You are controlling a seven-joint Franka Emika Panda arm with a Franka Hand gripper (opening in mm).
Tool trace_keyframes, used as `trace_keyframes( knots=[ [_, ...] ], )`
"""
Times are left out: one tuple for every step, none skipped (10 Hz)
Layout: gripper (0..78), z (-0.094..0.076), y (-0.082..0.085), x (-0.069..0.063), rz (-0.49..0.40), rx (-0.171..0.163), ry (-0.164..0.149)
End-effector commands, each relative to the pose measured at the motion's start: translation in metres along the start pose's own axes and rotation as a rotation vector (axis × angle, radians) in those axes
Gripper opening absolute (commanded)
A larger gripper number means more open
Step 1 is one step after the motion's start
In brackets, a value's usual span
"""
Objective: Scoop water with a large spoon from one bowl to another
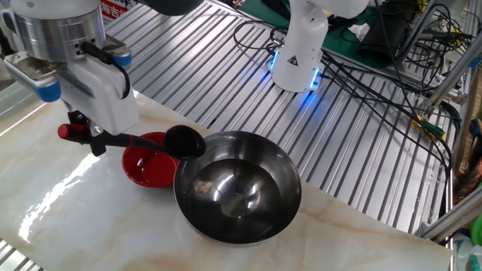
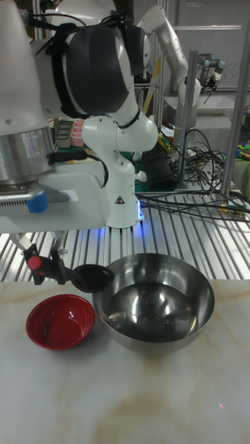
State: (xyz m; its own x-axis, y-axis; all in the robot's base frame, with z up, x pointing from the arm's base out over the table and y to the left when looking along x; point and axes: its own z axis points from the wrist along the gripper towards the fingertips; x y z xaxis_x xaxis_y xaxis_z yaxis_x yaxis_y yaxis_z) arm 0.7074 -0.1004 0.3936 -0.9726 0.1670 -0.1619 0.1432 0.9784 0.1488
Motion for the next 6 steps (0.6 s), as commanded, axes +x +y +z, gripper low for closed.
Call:
trace_keyframes(
  knots=[
    [1.1,-0.0035,-0.0026,-0.0029,-0.01,-0.002,-0.005],
    [1.1,-0.0035,-0.0026,-0.0029,-0.011,-0.002,-0.006],
    [1.1,-0.0035,-0.0026,-0.0029,-0.012,-0.002,-0.008],
    [1.1,-0.0035,-0.0026,-0.0029,-0.011,-0.002,-0.011],
    [1.1,-0.0035,-0.0026,-0.0029,-0.008,-0.001,-0.01],
    [1.1,-0.0035,-0.0026,-0.0029,-0.005,0.0,-0.009]
  ],
)
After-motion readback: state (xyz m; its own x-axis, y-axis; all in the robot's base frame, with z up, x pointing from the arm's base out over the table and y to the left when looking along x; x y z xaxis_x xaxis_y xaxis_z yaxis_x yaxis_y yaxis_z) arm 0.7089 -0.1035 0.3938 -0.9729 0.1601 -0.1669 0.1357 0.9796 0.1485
